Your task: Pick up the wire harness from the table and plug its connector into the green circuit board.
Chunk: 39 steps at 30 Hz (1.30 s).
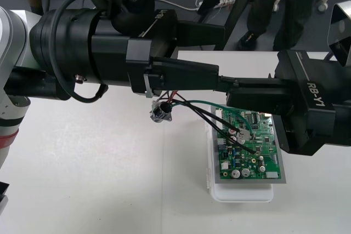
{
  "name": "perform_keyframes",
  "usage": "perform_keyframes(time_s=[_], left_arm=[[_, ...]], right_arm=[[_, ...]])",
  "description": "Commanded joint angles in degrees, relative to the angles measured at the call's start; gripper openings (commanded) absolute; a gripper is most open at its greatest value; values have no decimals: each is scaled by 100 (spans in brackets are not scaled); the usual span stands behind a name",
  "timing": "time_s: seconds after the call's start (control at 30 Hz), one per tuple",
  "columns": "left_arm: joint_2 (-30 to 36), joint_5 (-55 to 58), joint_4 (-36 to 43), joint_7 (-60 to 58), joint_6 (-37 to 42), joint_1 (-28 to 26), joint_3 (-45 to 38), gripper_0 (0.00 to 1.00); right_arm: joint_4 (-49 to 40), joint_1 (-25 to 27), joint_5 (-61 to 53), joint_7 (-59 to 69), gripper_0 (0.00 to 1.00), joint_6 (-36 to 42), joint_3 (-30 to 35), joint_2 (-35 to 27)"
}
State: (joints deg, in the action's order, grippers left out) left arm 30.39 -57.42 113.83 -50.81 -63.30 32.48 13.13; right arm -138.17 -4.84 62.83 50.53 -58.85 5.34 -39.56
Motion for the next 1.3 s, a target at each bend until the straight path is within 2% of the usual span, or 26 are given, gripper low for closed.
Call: perform_keyframes(time_s=[0.03,0.27,0.57,0.83,1.3], left_arm=[[283,99,34,-202,-147,118,304,100],[442,169,210,-43,-147,-93,278,100],[679,64,526,141,-16,-400,269,100],[890,-314,1186,141,670,-770,278,100],[1004,-648,1581,150,1241,-910,269,100]], right_arm=[[44,-237,-149,-316,0,-355,-156,194],[493,-387,-447,-439,0,-865,-156,414],[501,-387,-439,-536,0,-724,-156,431],[501,-395,-439,-536,0,-715,-156,431],[501,-395,-439,-536,0,-680,-156,431]])
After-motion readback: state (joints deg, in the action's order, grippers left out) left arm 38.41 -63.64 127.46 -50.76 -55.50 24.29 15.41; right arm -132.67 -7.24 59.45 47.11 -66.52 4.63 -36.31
